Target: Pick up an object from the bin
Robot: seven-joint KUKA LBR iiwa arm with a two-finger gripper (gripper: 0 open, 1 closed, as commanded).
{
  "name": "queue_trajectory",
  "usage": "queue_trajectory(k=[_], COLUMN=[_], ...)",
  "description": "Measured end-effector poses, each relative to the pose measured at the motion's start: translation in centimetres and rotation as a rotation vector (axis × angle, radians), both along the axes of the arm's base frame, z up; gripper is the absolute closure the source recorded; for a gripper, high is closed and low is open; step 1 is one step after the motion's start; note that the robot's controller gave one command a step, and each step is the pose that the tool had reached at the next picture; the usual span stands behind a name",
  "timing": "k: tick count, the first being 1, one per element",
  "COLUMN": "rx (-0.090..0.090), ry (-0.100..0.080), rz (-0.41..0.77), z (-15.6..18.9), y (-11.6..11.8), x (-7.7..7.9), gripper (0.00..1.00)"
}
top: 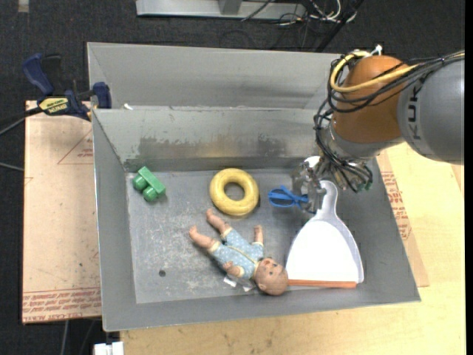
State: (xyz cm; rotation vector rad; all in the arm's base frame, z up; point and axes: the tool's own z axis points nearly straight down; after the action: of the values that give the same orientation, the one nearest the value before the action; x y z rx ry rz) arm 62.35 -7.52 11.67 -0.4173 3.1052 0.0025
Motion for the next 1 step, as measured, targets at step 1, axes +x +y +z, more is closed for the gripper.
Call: queue_trajectory(k=[1], rx=[-0.004], ry=[-0.022], rz=[0.046], z=[2.52], y=[0.26], x=[-0.18], gripper=[1.0])
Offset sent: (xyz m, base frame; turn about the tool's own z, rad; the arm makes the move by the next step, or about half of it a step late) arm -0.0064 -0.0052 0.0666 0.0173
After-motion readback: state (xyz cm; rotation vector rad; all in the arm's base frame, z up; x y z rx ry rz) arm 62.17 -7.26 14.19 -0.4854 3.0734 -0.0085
